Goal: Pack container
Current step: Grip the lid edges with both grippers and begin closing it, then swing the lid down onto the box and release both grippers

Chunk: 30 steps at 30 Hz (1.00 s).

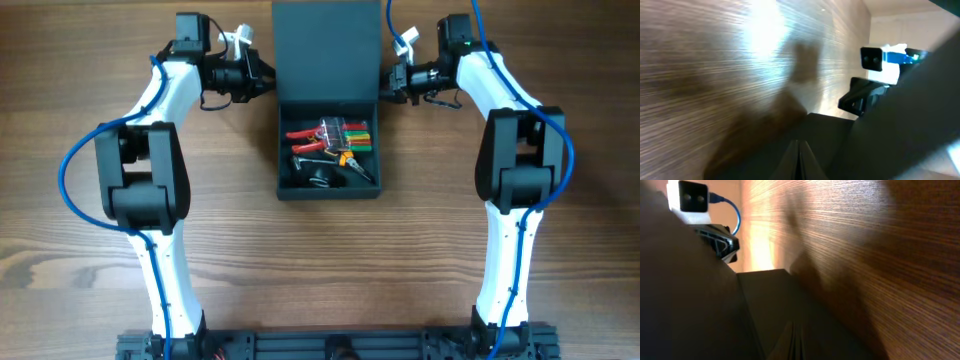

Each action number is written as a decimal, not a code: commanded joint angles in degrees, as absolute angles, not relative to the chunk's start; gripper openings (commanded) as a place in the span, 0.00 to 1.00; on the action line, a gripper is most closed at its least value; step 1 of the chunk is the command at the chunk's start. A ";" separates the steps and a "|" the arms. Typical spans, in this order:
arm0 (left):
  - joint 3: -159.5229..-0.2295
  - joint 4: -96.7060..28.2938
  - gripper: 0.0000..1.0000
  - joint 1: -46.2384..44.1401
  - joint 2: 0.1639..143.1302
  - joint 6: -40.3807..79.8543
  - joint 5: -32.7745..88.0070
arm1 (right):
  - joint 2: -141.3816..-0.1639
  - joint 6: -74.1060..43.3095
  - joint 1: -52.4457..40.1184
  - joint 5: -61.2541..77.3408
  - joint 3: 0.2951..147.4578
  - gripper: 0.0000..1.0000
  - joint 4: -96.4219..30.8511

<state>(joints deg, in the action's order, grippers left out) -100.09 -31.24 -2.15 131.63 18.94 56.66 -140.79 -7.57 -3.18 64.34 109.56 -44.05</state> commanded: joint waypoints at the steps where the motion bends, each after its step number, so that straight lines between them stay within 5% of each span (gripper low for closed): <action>1: -101.65 -31.07 0.04 -4.78 126.13 16.91 58.46 | -140.99 -5.96 -3.73 69.08 112.62 0.04 -44.36; 18: -101.65 -37.32 0.04 -6.31 119.96 14.11 57.78 | -133.58 -1.48 -1.39 54.39 112.62 0.04 -54.28; 30: -101.65 -52.58 0.04 -7.03 108.14 4.21 31.79 | -120.75 -1.48 0.23 28.84 112.62 0.04 -60.31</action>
<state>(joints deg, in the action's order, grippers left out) -100.27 -51.18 -6.98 112.38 7.46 42.78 -126.17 -2.37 0.45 40.16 111.28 -59.13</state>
